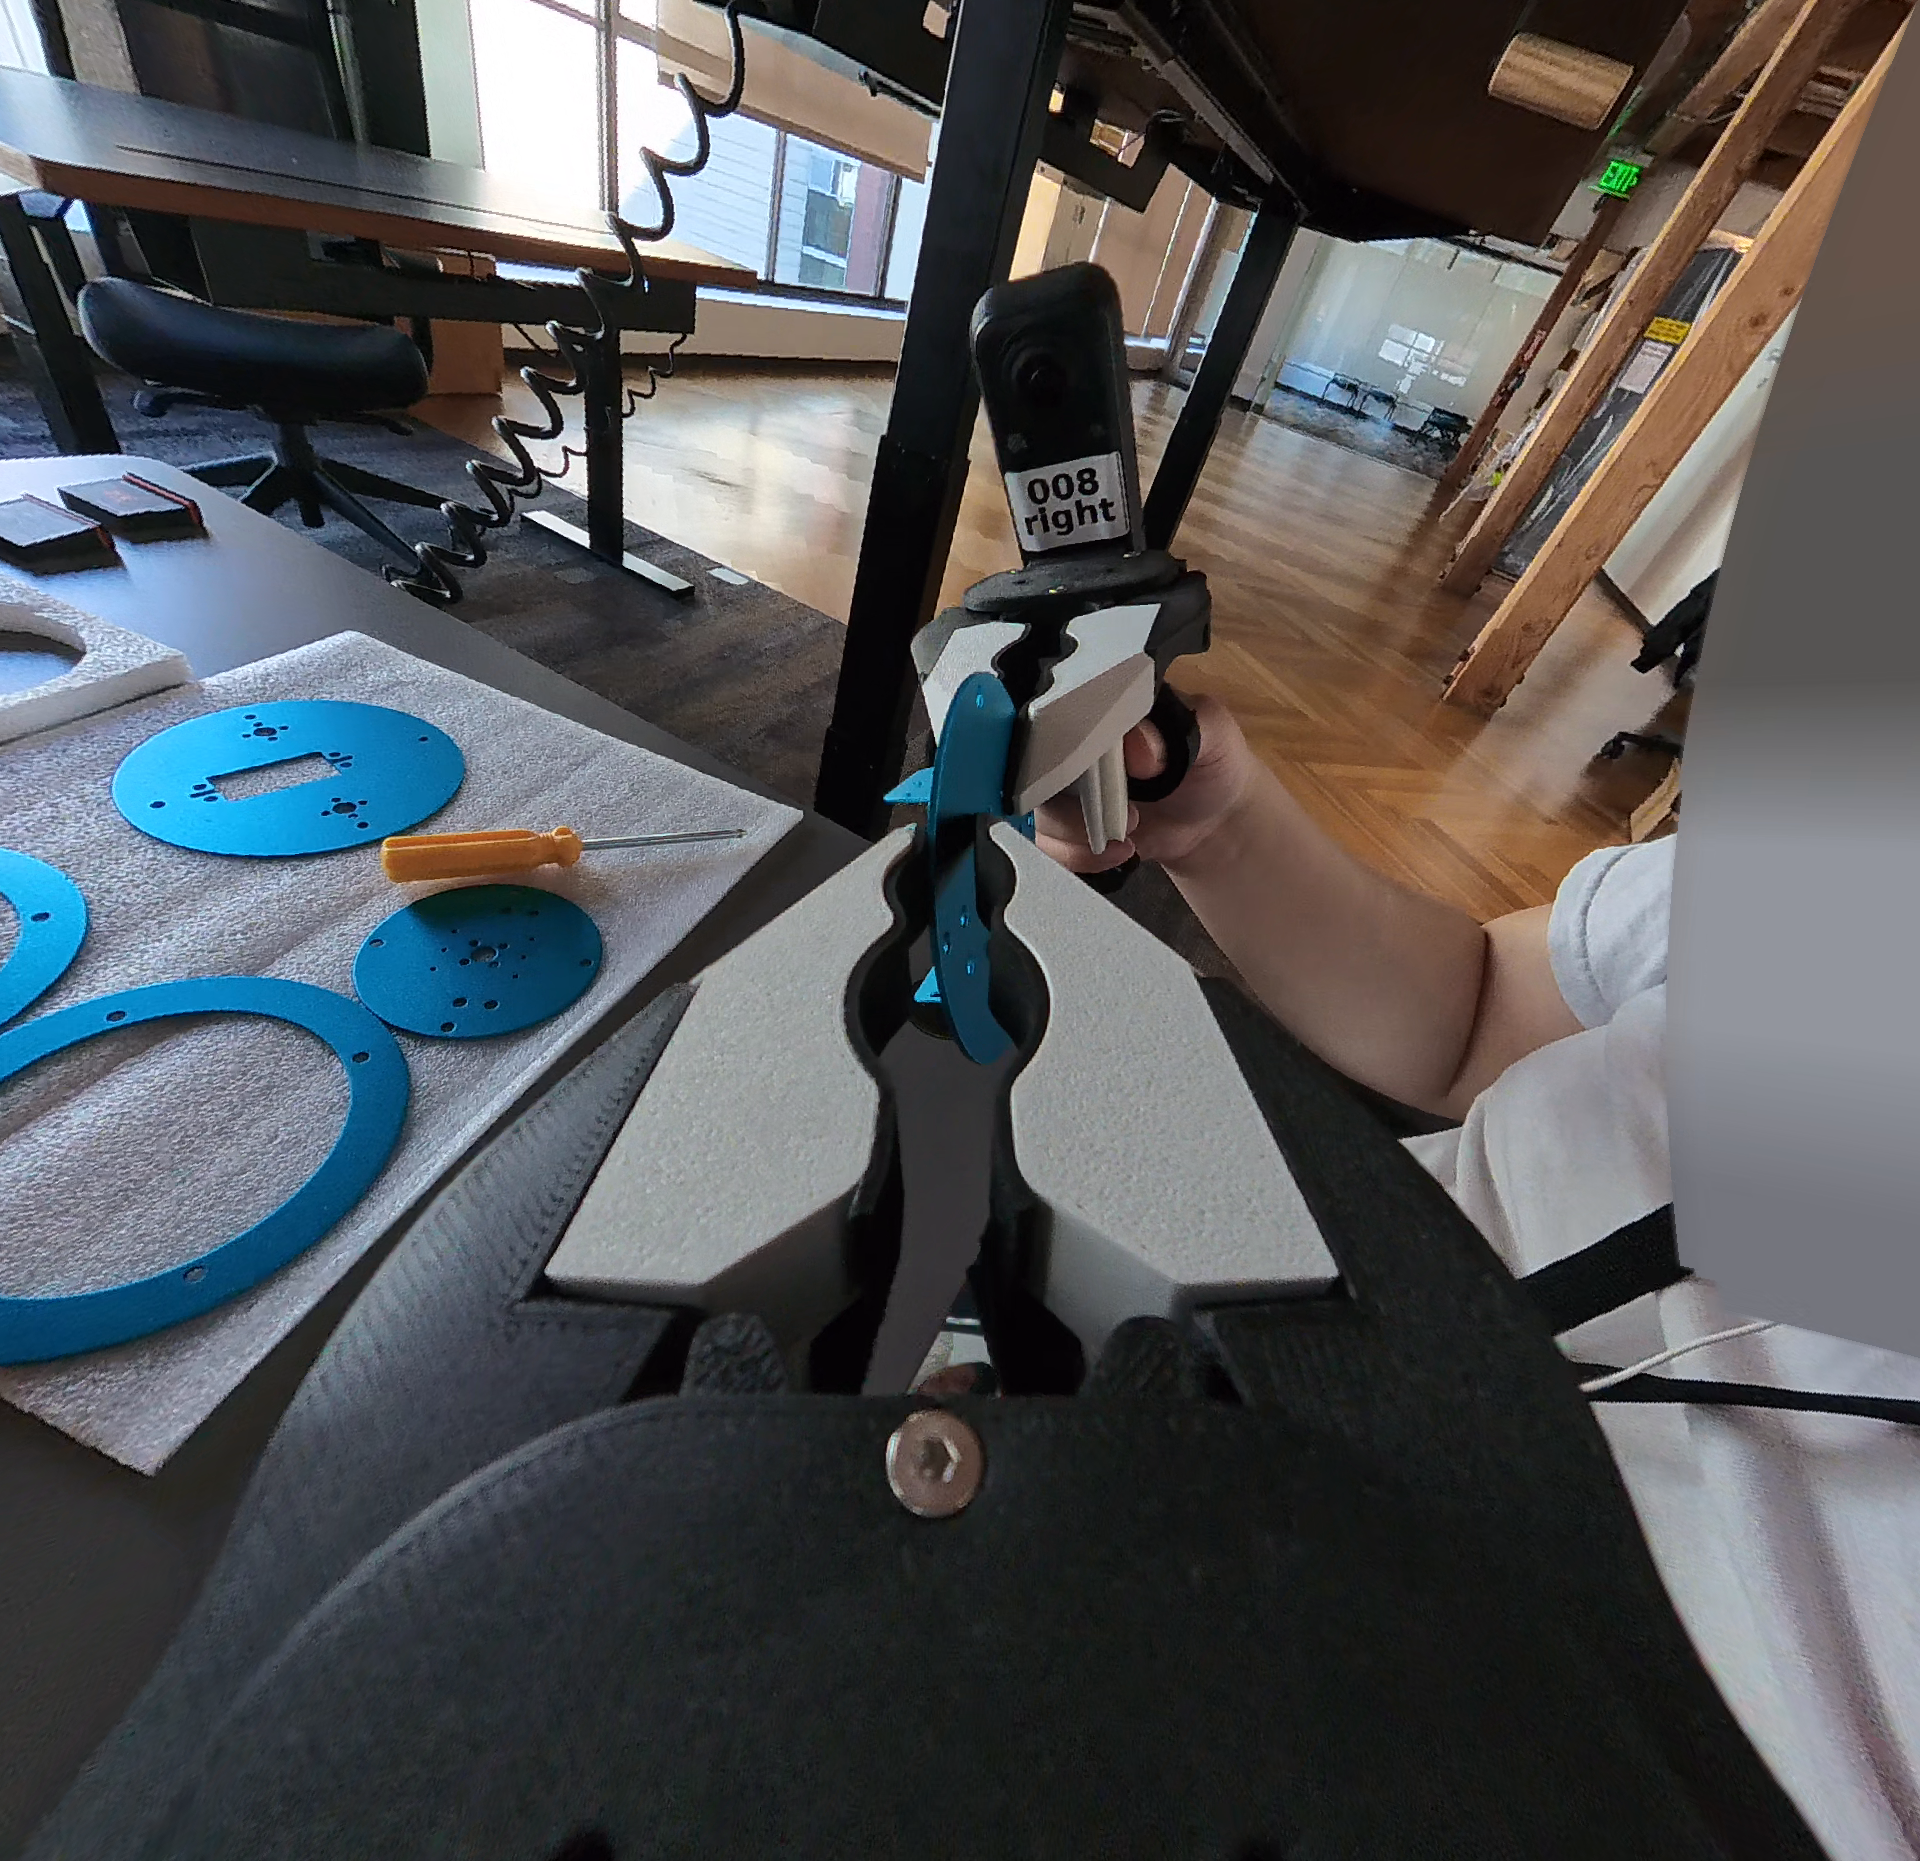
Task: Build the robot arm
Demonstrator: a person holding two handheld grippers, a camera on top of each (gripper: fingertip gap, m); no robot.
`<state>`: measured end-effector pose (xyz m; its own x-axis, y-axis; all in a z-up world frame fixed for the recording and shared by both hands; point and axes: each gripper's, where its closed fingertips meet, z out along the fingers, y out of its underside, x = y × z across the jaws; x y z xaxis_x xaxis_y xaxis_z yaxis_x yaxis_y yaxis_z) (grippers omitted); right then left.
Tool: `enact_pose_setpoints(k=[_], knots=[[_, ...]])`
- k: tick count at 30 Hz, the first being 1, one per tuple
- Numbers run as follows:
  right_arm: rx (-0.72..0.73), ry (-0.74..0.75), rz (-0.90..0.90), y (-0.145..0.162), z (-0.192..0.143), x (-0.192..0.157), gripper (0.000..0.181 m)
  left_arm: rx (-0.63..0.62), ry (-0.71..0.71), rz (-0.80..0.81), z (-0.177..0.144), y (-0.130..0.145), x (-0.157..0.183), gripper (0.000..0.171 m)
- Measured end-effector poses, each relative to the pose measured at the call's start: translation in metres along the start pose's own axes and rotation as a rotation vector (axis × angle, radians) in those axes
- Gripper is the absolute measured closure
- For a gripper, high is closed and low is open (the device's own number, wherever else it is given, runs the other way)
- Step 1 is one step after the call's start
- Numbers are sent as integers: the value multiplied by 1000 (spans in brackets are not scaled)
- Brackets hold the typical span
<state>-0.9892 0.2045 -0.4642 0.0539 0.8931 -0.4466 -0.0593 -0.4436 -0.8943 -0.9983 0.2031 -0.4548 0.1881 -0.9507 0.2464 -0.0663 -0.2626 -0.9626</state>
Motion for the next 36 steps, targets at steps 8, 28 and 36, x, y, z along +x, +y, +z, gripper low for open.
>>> enact_pose_setpoints(k=[8, 28, 36], knots=[[-17, -36, -162, 0, -3, -17, 178, 43, 80, 149, -1, -2, 20, 167], [7, -70, -303, 1, -3, -34, 176, 65, 94, 325, -6, 0, 39, 168], [-12, -31, -455, -1, -2, -46, 178, 97, 157, 315, -9, -5, 47, 168]])
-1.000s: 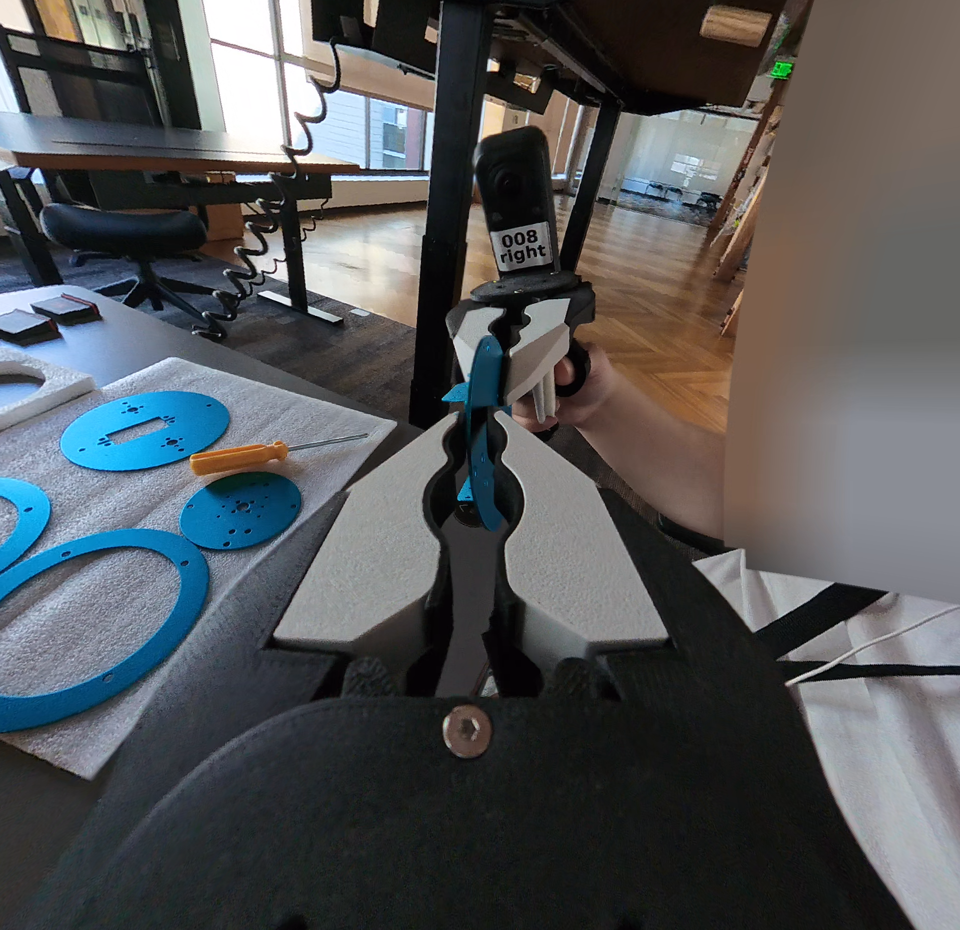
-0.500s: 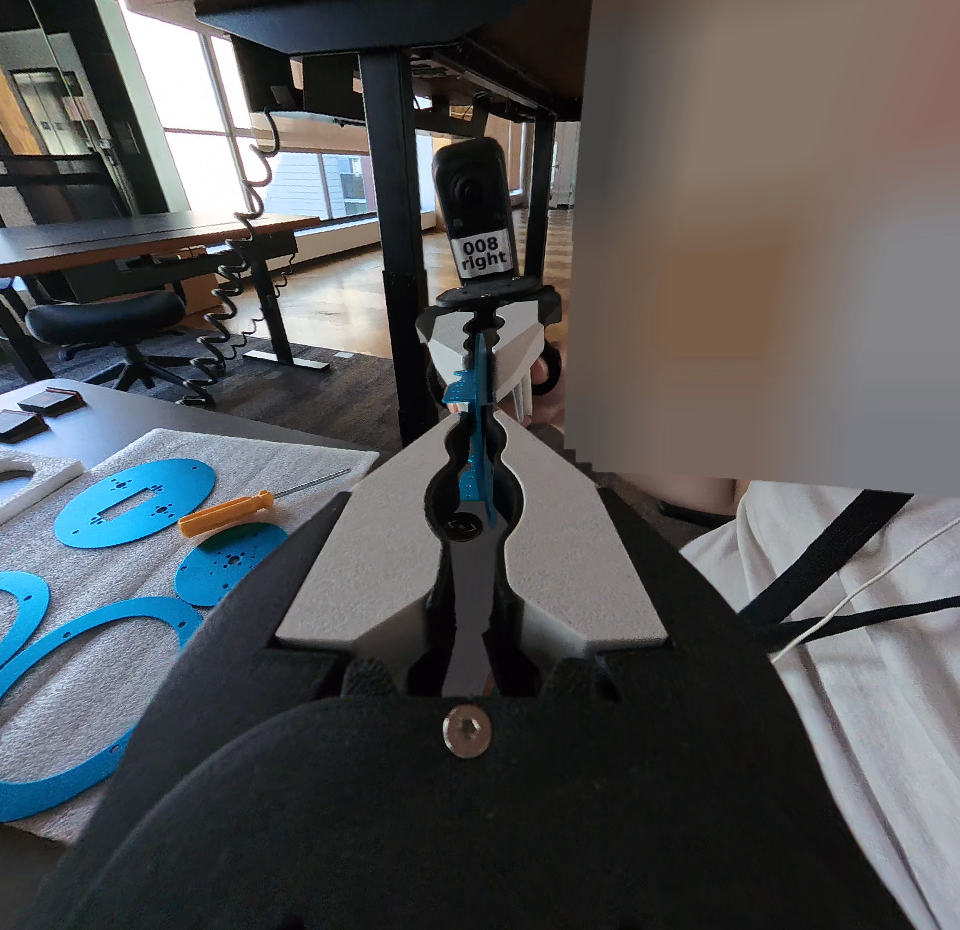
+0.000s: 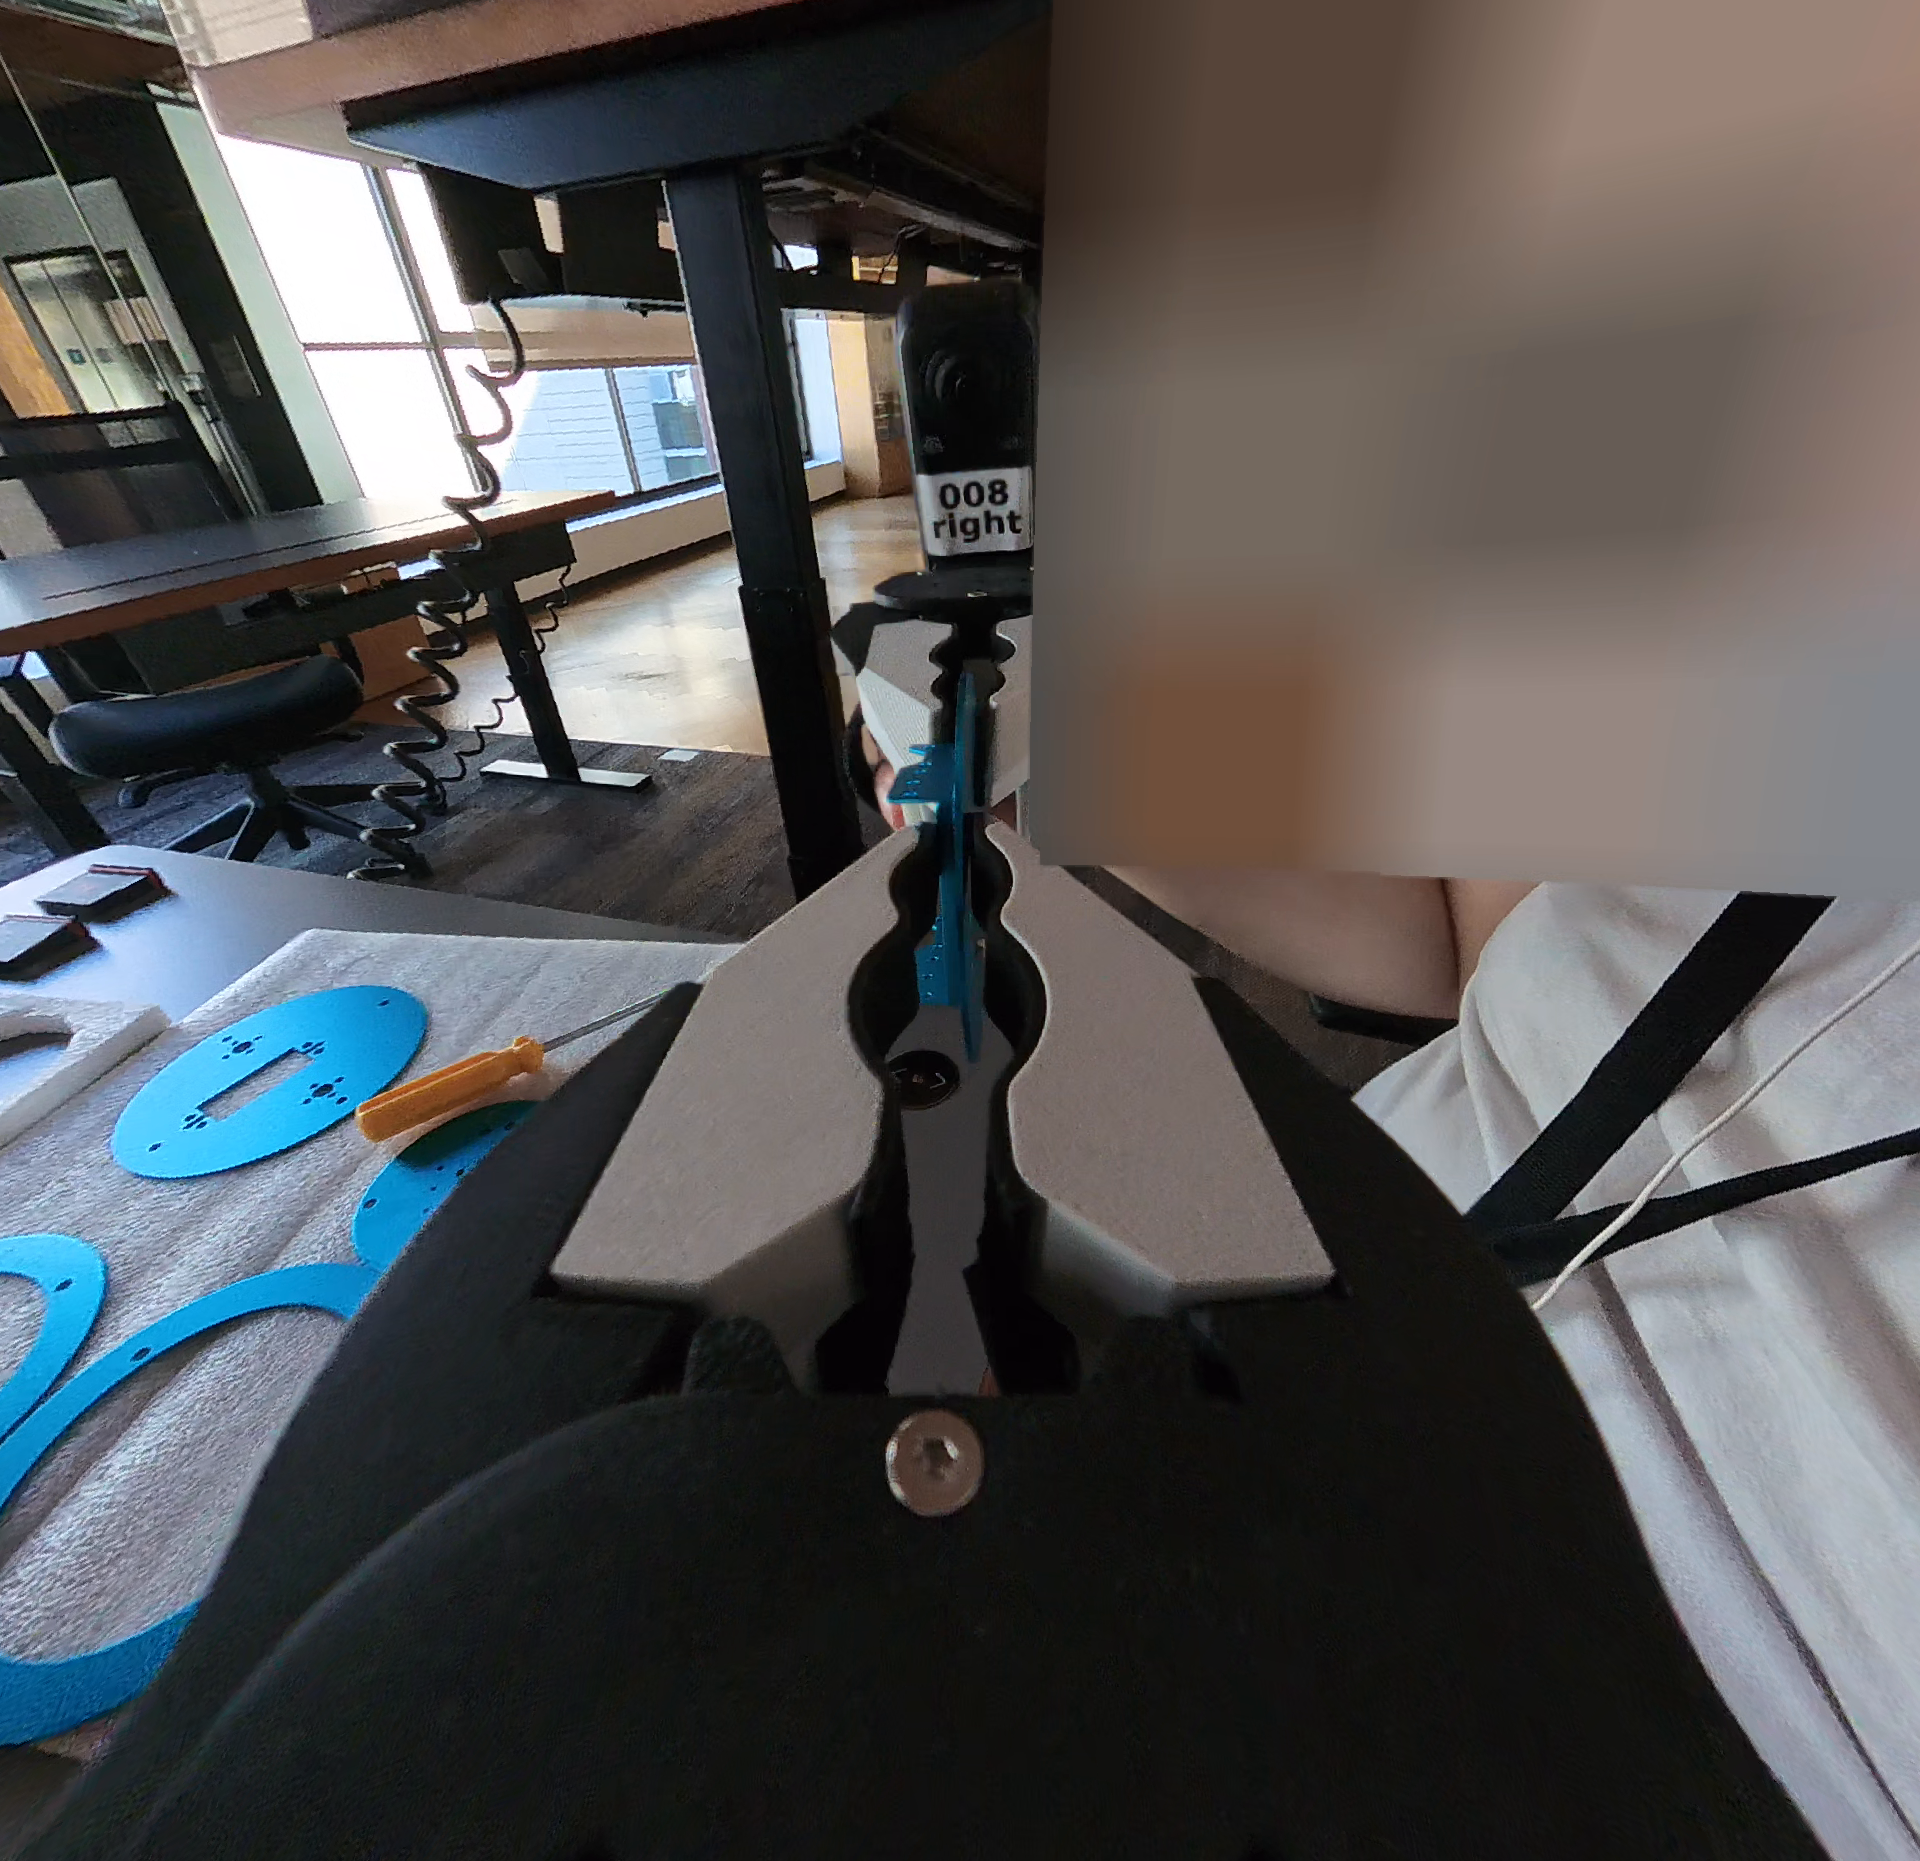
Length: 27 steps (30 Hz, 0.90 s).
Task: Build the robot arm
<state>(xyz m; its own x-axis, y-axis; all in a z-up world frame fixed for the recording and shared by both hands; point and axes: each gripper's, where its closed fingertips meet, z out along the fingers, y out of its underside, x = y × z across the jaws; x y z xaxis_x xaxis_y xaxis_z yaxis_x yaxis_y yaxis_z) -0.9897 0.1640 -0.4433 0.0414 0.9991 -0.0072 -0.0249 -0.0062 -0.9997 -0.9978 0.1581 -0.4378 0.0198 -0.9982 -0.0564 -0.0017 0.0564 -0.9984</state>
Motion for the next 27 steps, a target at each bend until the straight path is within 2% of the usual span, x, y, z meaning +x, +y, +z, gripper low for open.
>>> enact_pose_setpoints(k=[6, 10, 19, 27], knots=[[9, -13, 32, -6, 0, -4, 178, 17, 25, -33, 0, -7, 4, 168], [14, -4, -5, -5, 0, -5, 178, 6, -8, 33, 0, -6, 6, 168], [33, -7, -135, -9, 3, -13, 171, -44, -129, 474, -4, -10, 21, 168], [29, -20, -251, -14, -6, -24, 159, -112, -150, 715, -10, -6, 32, 168]])
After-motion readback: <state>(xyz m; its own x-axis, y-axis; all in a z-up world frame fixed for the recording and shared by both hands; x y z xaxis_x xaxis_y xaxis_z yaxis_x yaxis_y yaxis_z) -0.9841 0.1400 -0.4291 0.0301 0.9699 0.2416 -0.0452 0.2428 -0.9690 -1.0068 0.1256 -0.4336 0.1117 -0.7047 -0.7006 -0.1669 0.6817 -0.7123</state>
